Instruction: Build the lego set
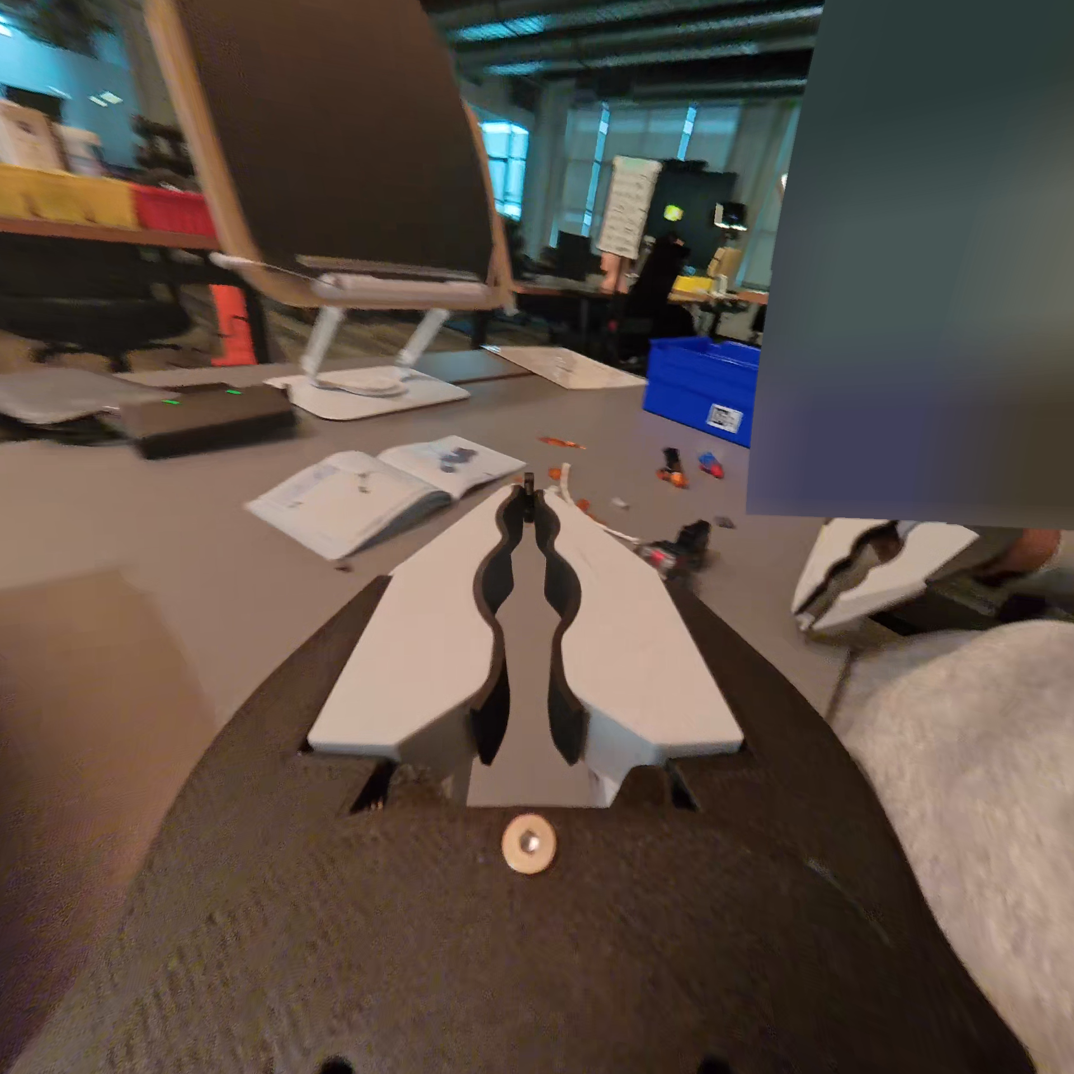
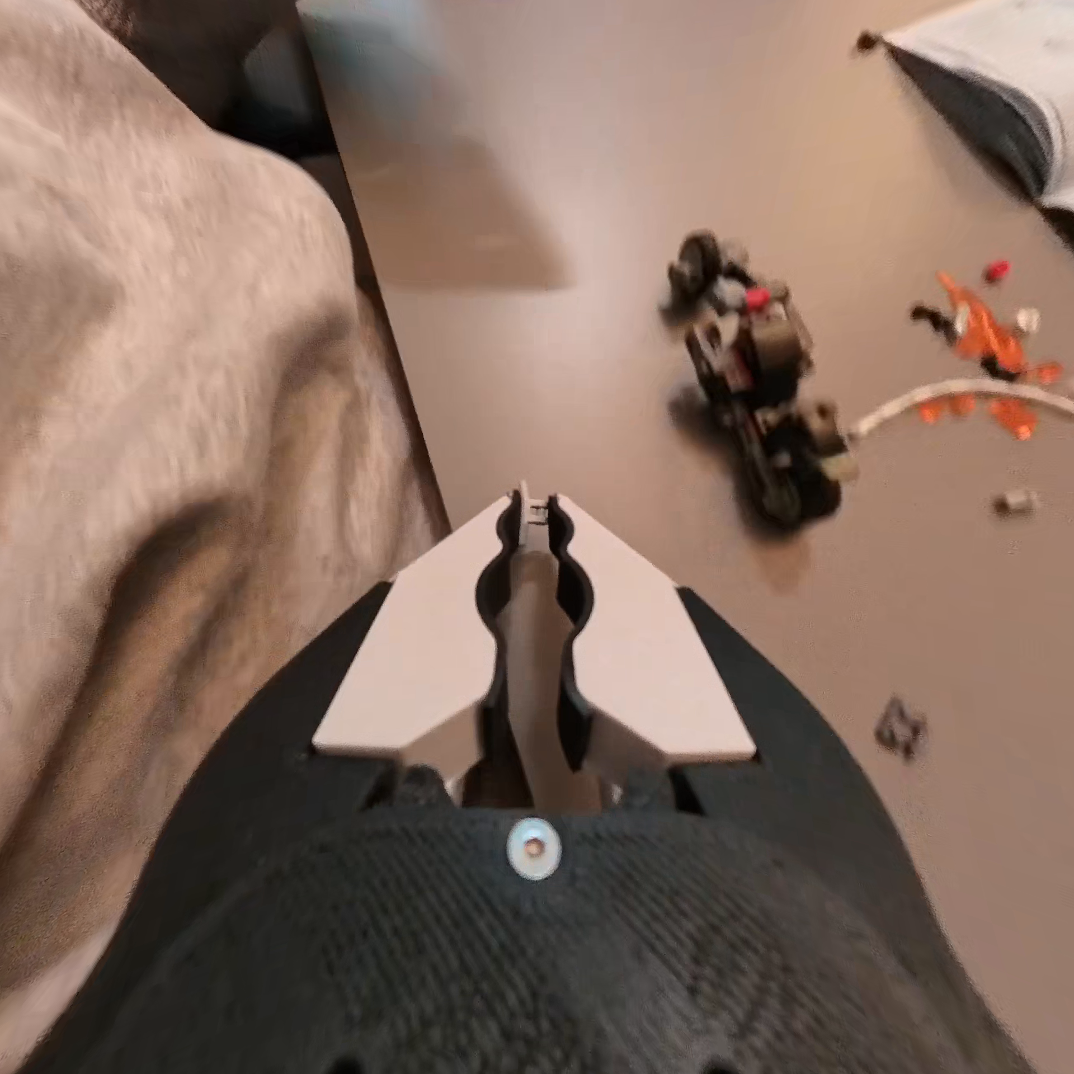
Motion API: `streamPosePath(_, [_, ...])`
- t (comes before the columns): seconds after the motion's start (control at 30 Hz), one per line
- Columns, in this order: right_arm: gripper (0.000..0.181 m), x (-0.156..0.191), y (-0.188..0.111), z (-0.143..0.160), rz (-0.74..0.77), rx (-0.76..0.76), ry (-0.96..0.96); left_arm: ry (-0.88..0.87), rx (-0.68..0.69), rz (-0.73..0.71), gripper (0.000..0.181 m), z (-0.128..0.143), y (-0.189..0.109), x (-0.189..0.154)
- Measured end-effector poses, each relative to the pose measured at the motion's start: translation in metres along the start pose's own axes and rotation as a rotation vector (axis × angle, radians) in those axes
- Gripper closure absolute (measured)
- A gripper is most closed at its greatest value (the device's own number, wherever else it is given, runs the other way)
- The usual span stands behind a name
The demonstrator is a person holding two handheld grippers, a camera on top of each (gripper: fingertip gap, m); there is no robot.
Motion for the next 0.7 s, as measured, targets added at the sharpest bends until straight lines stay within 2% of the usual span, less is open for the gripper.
streamPosePath(0.1, [0.174,-0.007,-0.017,0.033,0.011,-0.007,0.015,-0.037,0.027,0.136,0.18,0.007,0.025,-0.031])
streamPosePath(0.27, [0.174,-0.004,-0.03,0.063,-0.02,-0.002,-0.061,-0.138,0.005,0.334,0.18,0.005,0.05,-0.075])
streamPosePath(0.33, [0.173,-0.003,-0.034,0.069,-0.029,-0.006,-0.077,-0.132,0.027,0.355,0.181,0.009,0.059,-0.086])
streamPosePath(0.5, [0.152,-0.002,-0.045,0.084,-0.025,0.001,-0.044,-0.124,0.047,0.398,0.18,0.012,0.067,-0.101])
streamPosePath(0.7, [0.146,-0.001,-0.053,0.074,0.123,-0.06,-0.021,-0.134,0.052,0.397,0.18,0.016,0.067,-0.099])
Point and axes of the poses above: each gripper's, where its closed fingertips meet, y out along the fingers, z out of its underside, x = y × z across the jaws, the point moved 1 cm from there along -y, back along the fingers, and after that the axes turned 9 degrees about x, right-handed, at the moved point
